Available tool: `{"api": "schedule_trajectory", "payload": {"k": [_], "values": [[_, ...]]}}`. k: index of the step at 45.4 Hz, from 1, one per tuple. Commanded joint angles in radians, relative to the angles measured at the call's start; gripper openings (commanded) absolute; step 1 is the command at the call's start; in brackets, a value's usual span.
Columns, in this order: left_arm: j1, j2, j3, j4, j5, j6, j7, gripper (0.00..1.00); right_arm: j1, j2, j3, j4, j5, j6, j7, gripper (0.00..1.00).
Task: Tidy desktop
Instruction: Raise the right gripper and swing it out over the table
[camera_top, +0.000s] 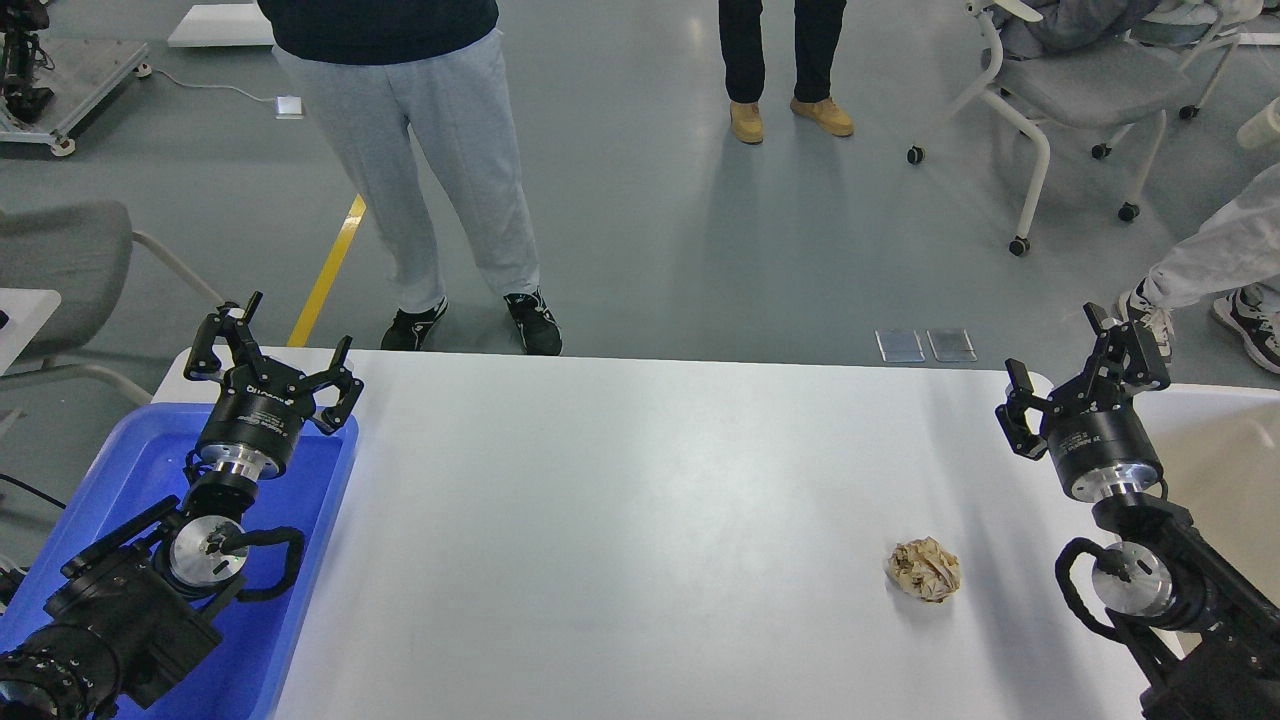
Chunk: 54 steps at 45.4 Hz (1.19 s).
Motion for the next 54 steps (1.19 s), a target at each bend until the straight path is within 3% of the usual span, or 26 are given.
{"api": "schedule_trajectory", "payload": {"k": [1,12,19,21,36,44,51,54], "values": [[0.0,0.0,0.0,-0.001,0.0,0.0,0.0,1.0,-0.012,0.0,-0.001,0.0,0.008,0.012,-0.013,0.99],[-0.002,0.0,0.0,-0.001,0.0,0.0,0.0,1.0,-0.015,-0.012,-0.002,0.002,0.008,0.004,-0.019,0.99],[0.0,0.0,0.0,0.001,0.0,0.0,0.0,1.0,-0.015,-0.07,-0.073,0.04,0.009,-0.008,-0.144,0.99],[-0.002,0.0,0.0,-0.001,0.0,0.0,0.0,1.0,-0.015,-0.096,-0.098,0.06,0.009,-0.01,-0.154,0.99],[-0.002,0.001,0.0,0.001,0.0,0.0,0.0,1.0,0.021,-0.371,-0.296,0.225,-0.011,-0.05,-0.171,0.99],[-0.002,0.0,0.0,-0.001,0.0,0.0,0.0,1.0,0.152,-0.6,-0.553,0.426,-0.055,-0.07,-0.238,0.99],[-0.002,0.0,0.0,-0.001,0.0,0.0,0.0,1.0,0.273,-0.679,-0.713,0.497,-0.073,-0.074,-0.298,0.99],[-0.002,0.0,0.0,-0.001,0.0,0.0,0.0,1.0,0.313,-0.687,-0.741,0.517,-0.103,-0.074,-0.351,0.99]]}}
